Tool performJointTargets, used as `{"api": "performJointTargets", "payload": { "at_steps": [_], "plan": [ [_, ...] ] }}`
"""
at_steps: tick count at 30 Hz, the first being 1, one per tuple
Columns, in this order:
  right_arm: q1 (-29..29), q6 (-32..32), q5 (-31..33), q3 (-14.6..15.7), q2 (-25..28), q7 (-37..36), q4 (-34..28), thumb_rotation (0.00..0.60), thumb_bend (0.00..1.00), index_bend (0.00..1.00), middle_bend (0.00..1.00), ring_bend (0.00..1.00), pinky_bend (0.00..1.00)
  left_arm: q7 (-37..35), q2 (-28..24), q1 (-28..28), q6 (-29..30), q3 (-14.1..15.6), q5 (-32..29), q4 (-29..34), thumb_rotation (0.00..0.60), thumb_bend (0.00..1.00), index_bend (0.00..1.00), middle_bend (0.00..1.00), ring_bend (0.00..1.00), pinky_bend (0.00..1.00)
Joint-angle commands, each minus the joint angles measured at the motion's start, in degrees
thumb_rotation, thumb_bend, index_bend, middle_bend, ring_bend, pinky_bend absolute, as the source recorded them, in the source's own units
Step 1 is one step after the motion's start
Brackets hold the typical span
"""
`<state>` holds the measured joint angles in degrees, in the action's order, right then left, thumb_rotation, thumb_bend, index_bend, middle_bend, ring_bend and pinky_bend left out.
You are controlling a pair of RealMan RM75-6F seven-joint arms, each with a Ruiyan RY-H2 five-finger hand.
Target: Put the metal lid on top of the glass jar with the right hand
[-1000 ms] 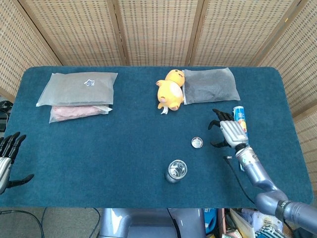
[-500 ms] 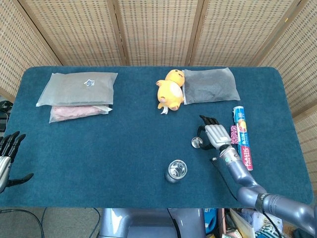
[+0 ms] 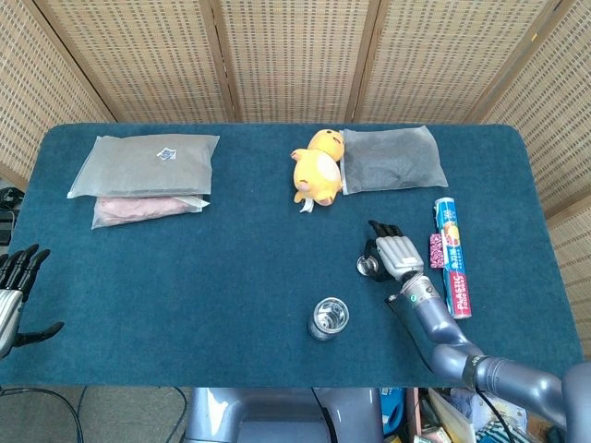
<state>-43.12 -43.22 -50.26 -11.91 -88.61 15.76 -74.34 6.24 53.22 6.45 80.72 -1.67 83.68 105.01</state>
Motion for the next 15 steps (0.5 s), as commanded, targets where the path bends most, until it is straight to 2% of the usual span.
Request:
{"api": "performJointTargets", "payload": {
  "at_steps": [1,15],
  "plan": [
    [-0.3,-0.1,0.5,0.2,-0.6,0.4,1.1,0.6,0.53,0.52,0.0,0.0,0.0,0.1,0.0,0.0,0.1,0.0,0.0,0.0,0.6,0.0,0.0,0.0,0.0,0.0],
    [-1.1,0.1,1.8,1.1,-1.9,1.3,3.7,0.6,0.55,0.55,0.0,0.0,0.0,0.9,0.4,0.3,-0.5,0.0,-0.6,0.0,0.6,0.0,0.0,0.0,0.0,0.0]
  ]
}}
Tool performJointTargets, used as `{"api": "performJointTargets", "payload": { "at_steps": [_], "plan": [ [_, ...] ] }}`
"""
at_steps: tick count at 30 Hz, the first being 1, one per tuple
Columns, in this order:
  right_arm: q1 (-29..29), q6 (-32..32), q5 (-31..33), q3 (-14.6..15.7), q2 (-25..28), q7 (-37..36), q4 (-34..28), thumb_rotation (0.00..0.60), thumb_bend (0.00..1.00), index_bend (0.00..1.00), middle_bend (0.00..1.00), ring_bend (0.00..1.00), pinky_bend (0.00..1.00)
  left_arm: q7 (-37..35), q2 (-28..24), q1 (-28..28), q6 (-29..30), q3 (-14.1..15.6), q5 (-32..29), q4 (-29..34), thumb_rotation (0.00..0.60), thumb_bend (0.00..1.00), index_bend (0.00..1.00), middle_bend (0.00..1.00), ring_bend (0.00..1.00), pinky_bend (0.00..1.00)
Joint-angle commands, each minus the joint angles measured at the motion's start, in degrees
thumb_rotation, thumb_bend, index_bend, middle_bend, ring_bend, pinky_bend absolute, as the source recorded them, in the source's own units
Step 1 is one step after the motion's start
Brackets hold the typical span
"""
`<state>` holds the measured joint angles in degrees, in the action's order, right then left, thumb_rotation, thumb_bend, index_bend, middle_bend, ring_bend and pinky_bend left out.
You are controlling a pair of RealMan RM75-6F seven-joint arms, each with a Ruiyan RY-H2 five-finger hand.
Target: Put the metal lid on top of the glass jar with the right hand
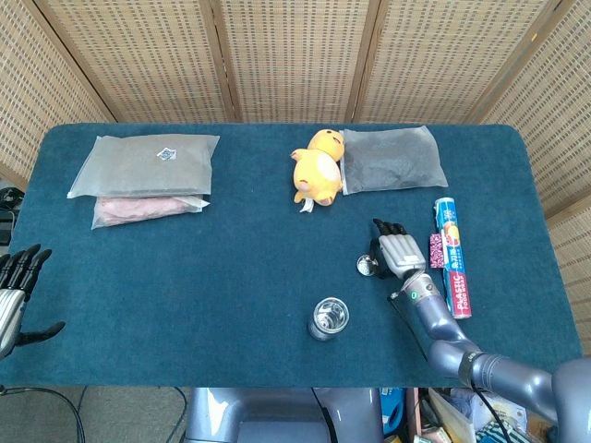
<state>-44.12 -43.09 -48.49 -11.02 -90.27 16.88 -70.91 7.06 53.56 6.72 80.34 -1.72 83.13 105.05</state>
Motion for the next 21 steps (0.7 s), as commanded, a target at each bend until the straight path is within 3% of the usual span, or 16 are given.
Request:
{"api": "performJointTargets", "payload": {
  "at_steps": [1,21],
  "plan": [
    [-0.1,0.1,0.0,0.2,-0.4,0.2,0.3,0.6,0.55,0.56,0.0,0.0,0.0,0.1,0.1,0.1,-0.1,0.0,-0.1,0.0,0.6,0.0,0.0,0.0,0.0,0.0],
    [-0.9,-0.2,0.6,0.4,-1.4,0.7,1.7,0.6,0.61,0.69,0.0,0.0,0.0,0.4,0.3,0.4,-0.5,-0.1,-0.8,-0.1,0.6,0.0,0.0,0.0,0.0,0.0]
  ]
}}
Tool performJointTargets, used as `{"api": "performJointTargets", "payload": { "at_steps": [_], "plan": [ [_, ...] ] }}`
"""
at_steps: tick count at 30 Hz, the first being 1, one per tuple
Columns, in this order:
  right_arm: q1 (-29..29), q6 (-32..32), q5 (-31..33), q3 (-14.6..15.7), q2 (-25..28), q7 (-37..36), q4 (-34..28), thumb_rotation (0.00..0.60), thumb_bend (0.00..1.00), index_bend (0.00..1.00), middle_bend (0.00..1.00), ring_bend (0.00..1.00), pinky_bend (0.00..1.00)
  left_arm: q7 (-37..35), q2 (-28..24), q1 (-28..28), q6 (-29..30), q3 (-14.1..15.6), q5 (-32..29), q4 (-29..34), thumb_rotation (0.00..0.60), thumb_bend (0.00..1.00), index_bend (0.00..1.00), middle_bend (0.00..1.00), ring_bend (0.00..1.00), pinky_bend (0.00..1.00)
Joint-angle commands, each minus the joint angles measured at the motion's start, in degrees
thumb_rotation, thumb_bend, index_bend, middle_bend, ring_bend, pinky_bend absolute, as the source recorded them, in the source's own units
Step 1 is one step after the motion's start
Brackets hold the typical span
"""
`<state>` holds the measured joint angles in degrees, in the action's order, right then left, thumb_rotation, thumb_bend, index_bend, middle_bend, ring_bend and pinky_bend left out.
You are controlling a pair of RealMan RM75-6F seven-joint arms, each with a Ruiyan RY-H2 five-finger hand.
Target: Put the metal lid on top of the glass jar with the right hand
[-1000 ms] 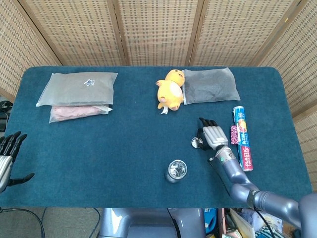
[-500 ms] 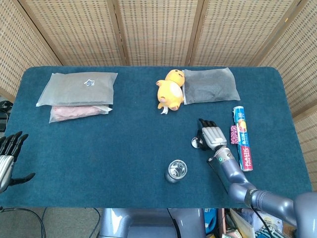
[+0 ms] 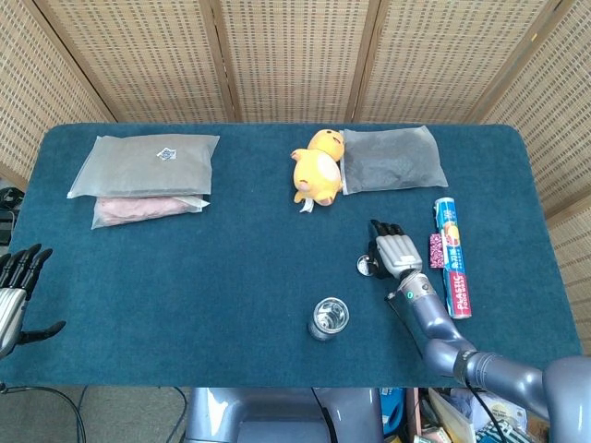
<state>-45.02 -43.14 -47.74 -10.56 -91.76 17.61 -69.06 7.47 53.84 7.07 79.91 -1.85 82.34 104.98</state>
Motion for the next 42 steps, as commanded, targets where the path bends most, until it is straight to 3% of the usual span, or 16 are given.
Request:
{"api": "performJointTargets", "payload": {
  "at_steps": [1,8,15,28,36,42],
  "plan": [
    [0.0,-0.3,-0.4,-0.2,0.3,-0.2,-0.6,0.6,0.61,0.69,0.0,0.0,0.0,0.0,0.0,0.0,-0.1,0.0,-0.1,0.0,0.6,0.0,0.0,0.0,0.0,0.0],
    [0.5,-2.3,-3.0,-0.6,3.6,-1.0,-5.2,0.6,0.65,0.7,0.0,0.0,0.0,-0.1,0.0,0.2,-0.4,0.0,-0.2,0.0,0.6,0.0,0.0,0.0,0.0,0.0],
    [1.4,-5.3,-5.7,-1.9,10.0,-1.6,-13.3,0.6,0.66,0.7,0.0,0.0,0.0,-0.4,-0.1,0.3,-0.4,0.1,-0.1,0.1,0.6,0.0,0.0,0.0,0.0,0.0],
    [5.3,-11.0,-16.3,-5.5,29.6,-7.2,-35.6,0.6,0.66,0.71,0.0,0.0,0.0,-1.5,-0.6,0.0,0.4,0.1,0.4,0.2,0.6,0.0,0.0,0.0,0.0,0.0],
    [8.9,-12.7,-24.9,-4.0,40.0,-9.4,-47.9,0.6,0.67,0.72,0.0,0.0,0.0,-2.3,-0.7,0.0,0.6,0.2,1.3,0.1,0.6,0.0,0.0,0.0,0.0,0.0],
    [11.1,-12.9,-31.0,-1.1,43.1,-10.7,-53.4,0.6,0.68,0.72,0.02,0.0,0.0,-2.1,-0.8,-0.2,0.9,0.4,1.8,0.4,0.6,0.0,0.0,0.0,0.0,0.0]
  ]
}}
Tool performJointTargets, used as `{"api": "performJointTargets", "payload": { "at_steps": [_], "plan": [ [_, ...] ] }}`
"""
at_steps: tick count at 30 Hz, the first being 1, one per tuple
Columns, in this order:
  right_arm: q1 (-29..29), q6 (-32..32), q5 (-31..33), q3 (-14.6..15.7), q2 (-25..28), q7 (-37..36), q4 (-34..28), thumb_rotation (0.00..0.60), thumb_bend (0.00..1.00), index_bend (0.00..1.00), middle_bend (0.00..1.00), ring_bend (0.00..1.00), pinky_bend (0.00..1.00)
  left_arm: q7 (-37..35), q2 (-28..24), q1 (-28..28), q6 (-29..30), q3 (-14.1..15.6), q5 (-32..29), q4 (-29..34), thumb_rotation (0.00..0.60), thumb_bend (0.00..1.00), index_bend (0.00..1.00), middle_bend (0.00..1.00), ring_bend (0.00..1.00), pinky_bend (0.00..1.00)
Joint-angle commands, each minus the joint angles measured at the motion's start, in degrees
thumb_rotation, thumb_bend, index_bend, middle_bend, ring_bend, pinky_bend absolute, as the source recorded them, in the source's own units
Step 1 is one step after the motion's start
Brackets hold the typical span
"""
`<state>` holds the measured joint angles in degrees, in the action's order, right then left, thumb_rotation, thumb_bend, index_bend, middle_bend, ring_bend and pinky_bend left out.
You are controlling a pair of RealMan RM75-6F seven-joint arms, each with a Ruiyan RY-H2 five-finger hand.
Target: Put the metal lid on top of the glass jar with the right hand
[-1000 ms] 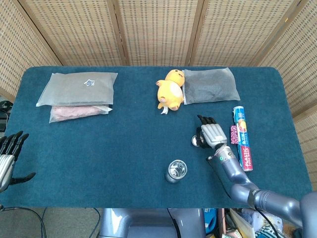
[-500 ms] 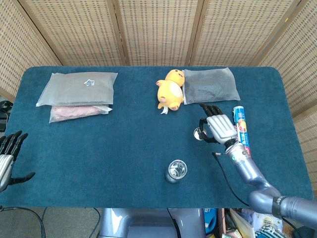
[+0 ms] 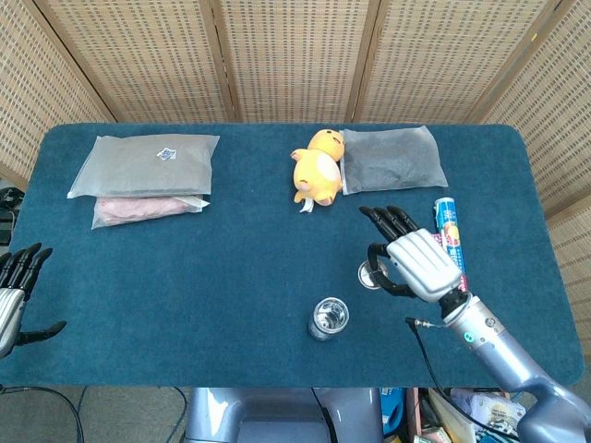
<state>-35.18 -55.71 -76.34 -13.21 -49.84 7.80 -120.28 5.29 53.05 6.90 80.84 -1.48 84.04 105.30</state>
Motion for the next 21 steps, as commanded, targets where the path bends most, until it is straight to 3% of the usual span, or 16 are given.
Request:
{"api": "performJointTargets", "payload": {
  "at_steps": [1,12,21],
  "plan": [
    [1.4,-0.2,-3.2,1.9,1.3,-0.8,-2.8,0.6,0.68,0.72,0.02,0.0,0.0,0.1,0.0,0.0,-0.1,0.1,0.1,0.0,0.6,0.0,0.0,0.0,0.0,0.0],
    [0.7,1.5,-4.4,4.8,-2.8,4.6,-5.0,0.6,0.69,0.72,0.02,0.0,0.0,-1.2,-0.5,-0.2,0.3,0.4,1.2,0.0,0.6,0.0,0.0,0.0,0.0,0.0],
    [-1.2,1.7,0.1,4.3,-6.2,10.5,-5.3,0.6,0.69,0.72,0.02,0.0,0.0,-2.2,-0.8,-0.4,0.7,0.4,1.4,-0.3,0.6,0.0,0.0,0.0,0.0,0.0]
  ]
}}
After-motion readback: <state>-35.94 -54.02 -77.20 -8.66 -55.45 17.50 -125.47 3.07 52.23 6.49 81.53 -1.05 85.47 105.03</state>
